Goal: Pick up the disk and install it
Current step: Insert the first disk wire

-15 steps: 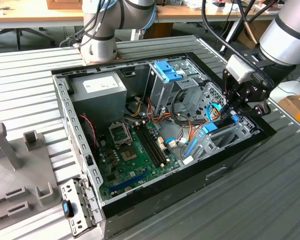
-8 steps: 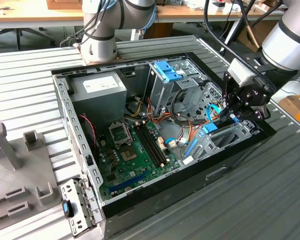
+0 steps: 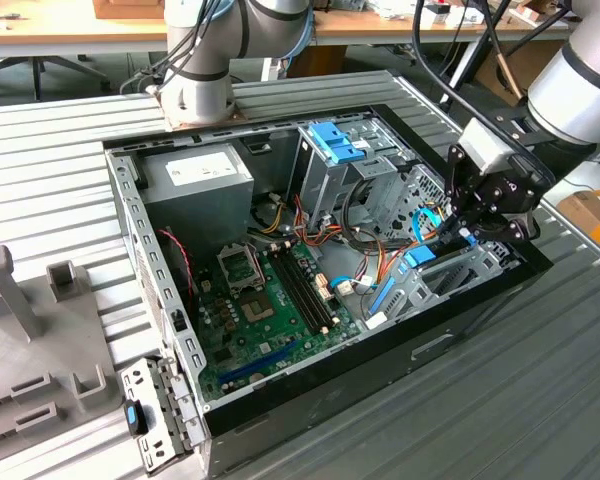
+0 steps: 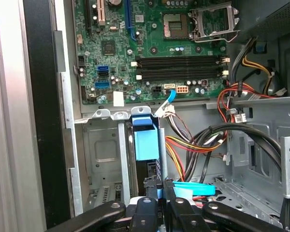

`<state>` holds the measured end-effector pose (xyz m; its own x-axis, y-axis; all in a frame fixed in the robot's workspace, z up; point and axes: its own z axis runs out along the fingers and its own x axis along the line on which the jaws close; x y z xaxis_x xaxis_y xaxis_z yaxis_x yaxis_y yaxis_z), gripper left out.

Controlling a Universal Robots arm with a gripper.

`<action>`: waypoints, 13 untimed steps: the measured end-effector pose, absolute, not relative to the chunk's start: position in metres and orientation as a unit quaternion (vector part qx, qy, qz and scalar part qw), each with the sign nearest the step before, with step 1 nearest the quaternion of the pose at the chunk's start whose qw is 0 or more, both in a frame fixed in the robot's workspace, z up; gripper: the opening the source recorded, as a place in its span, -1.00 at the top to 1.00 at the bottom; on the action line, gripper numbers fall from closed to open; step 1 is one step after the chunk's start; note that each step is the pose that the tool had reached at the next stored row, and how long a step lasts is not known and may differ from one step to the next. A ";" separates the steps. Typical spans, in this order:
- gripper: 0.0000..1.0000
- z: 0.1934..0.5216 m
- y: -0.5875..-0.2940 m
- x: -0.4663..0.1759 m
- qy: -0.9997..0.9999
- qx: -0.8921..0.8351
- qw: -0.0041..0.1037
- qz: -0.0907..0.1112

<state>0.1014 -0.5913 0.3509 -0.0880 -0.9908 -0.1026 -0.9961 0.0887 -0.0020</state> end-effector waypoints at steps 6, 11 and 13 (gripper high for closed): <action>0.67 0.351 -0.591 0.103 0.737 -0.674 0.041 0.042; 0.67 0.350 -0.591 0.105 0.736 -0.674 0.040 0.041; 0.67 0.350 -0.591 0.105 0.736 -0.674 0.040 0.041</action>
